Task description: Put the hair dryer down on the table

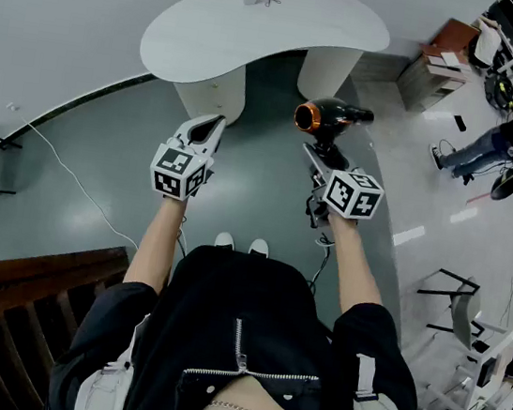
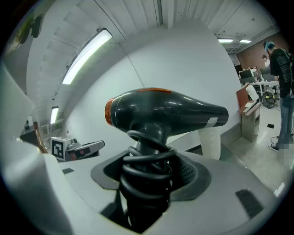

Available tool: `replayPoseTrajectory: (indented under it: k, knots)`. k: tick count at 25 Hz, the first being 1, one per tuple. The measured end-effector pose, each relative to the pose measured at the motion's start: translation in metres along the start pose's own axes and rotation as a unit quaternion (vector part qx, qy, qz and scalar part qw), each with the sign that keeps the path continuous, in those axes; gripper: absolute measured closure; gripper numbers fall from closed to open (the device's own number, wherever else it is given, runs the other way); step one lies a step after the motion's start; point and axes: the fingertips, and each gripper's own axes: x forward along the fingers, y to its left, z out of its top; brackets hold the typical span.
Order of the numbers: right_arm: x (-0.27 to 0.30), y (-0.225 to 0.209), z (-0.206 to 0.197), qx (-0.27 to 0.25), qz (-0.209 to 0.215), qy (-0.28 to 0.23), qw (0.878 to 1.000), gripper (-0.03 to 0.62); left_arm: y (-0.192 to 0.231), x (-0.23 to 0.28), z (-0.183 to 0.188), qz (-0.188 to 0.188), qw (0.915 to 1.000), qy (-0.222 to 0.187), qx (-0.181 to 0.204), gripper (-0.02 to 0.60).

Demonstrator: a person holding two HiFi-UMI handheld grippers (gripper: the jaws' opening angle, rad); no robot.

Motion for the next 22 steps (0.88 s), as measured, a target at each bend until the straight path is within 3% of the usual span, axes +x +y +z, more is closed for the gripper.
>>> replayPoseTrajectory:
  k: [11,22]
  knots:
    - [0.001,0.001,0.002,0.023,0.023,0.001,0.999,0.324,0.001,0.003,0.001,0.003,1.0000,0.000,-0.003,0.560]
    - [0.006,-0.021,-0.001,0.009,0.039,0.029,0.999,0.324,-0.006,0.016,-0.003,0.022,0.9997,0.007,-0.002,0.560]
